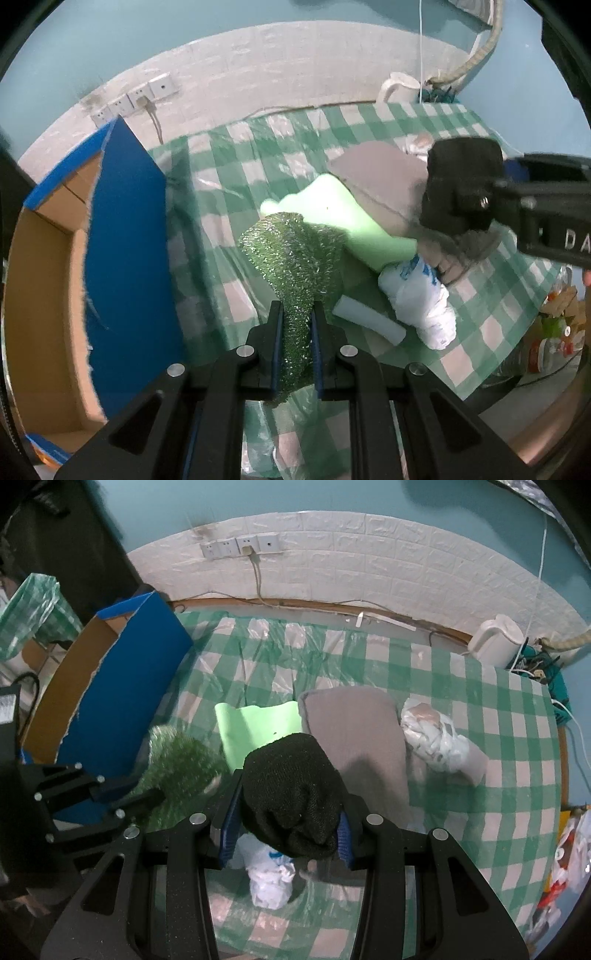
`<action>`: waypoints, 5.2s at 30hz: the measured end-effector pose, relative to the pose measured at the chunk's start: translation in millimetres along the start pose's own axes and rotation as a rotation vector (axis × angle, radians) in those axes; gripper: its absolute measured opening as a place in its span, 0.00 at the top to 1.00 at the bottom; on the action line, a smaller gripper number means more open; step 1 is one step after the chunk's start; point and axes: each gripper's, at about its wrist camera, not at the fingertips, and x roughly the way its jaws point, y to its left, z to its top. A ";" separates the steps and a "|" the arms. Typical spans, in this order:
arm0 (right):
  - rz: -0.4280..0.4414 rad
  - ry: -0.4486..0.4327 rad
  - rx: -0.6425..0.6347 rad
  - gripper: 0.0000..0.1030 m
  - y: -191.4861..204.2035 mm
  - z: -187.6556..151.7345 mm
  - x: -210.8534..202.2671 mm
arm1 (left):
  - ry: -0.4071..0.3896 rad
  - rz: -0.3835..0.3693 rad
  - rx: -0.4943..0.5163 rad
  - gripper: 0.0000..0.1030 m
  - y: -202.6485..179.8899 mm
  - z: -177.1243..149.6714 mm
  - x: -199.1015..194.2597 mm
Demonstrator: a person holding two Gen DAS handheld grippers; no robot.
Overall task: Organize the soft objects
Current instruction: 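Lift the bubble-wrap pouch with the left gripper while the right gripper lifts the black sock, then lower the pouch into the box and open the left gripper while the right releases the sock, then move both grippers back over the table toward the grey towel and striped sock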
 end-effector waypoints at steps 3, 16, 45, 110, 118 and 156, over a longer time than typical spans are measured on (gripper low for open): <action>-0.002 -0.007 -0.002 0.59 2.0 -3.4 -6.8 | -0.023 0.002 -0.006 0.87 -3.3 -3.3 -13.0; -0.015 -0.044 -0.005 0.59 6.0 -9.4 -35.0 | -0.112 0.003 -0.020 0.87 3.0 -4.9 -54.7; 0.045 -0.062 -0.096 0.59 70.8 21.1 -42.2 | -0.210 0.045 -0.135 0.87 68.8 -15.3 -104.1; 0.155 0.023 -0.338 0.34 250.7 78.4 39.8 | -0.193 0.203 -0.428 0.59 219.6 -78.1 -111.1; 0.136 0.009 -0.300 0.30 225.2 74.1 32.7 | -0.195 0.189 -0.408 0.57 210.0 -73.1 -110.9; 0.063 -0.056 -0.035 0.27 52.4 33.8 -13.1 | -0.159 0.133 -0.154 0.43 83.7 -12.9 -86.4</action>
